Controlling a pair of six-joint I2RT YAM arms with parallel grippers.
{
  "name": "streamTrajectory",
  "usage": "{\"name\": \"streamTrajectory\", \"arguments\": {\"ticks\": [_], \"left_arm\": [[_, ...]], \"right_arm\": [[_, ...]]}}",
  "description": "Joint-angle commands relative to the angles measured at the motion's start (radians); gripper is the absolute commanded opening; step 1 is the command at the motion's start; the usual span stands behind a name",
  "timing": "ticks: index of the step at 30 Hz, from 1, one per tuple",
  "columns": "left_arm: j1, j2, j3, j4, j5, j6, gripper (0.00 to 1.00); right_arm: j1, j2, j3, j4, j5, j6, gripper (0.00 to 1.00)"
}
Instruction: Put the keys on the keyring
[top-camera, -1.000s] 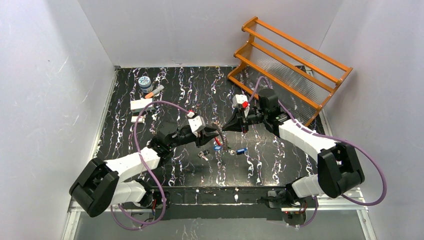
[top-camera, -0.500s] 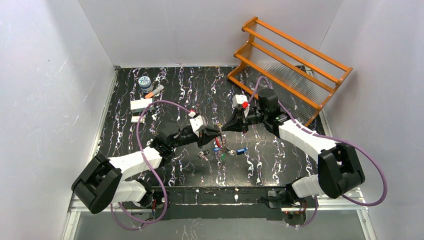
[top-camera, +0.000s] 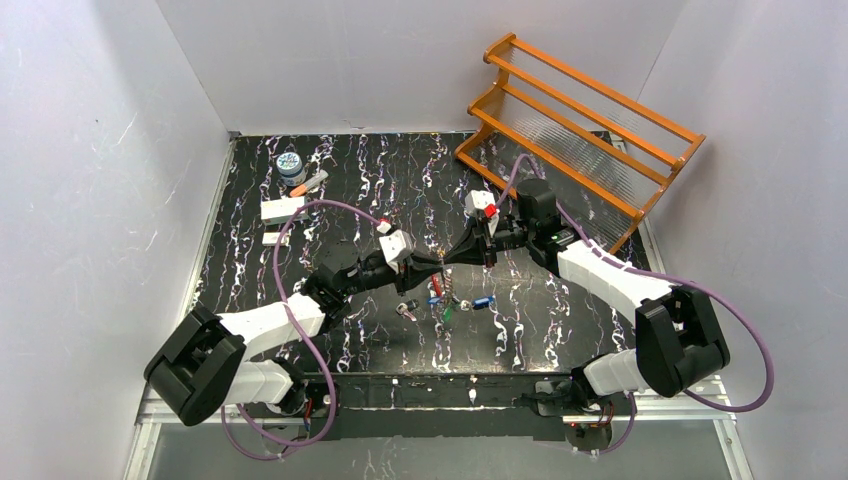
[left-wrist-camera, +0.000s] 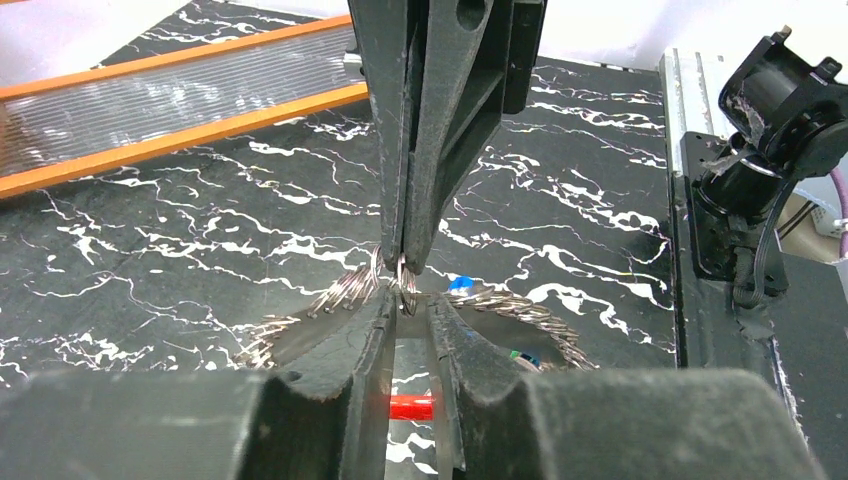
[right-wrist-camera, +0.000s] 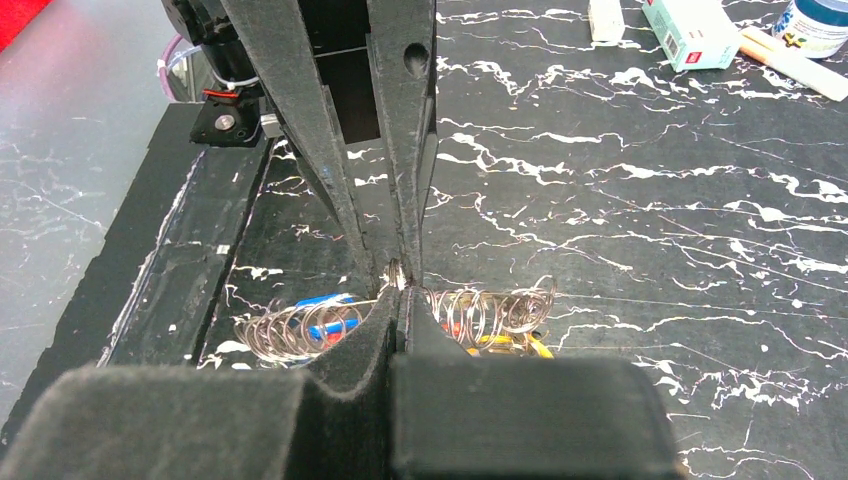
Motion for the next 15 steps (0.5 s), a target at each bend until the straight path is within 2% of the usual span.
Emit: {"name": "streamTrajectory", "arguments": {"ticks": [1, 3, 7, 13, 15], "left_arm": [[-0.007, -0.026, 0.009, 0.049, -0.007, -0.001, 0.19], [-0.008, -0.039, 0.001, 0.049, -0.026, -0.001, 0.17], [-0.008, -0.050, -0.008, 0.049, -0.038, -0.001, 0.00], [-0.008, -0.051, -0.017, 0.049, -0.051, -0.001, 0.00], [-0.008, -0.059, -0.026, 0.049, -0.074, 0.000, 0.00]], "right_arm": [[0.007, -0.031, 0.003, 0.046, -0.009, 0.001, 0.01], [0.007, -0.033, 0.003, 0.047, -0.009, 0.000, 0.01], [0.009, -0.031, 0.008, 0.051, -0.017, 0.002, 0.01], [0.009, -0.029, 0.015, 0.055, -0.013, 0.021, 0.02], [0.009, -0.036, 0.022, 0.044, 0.008, 0.028, 0.26]]}}
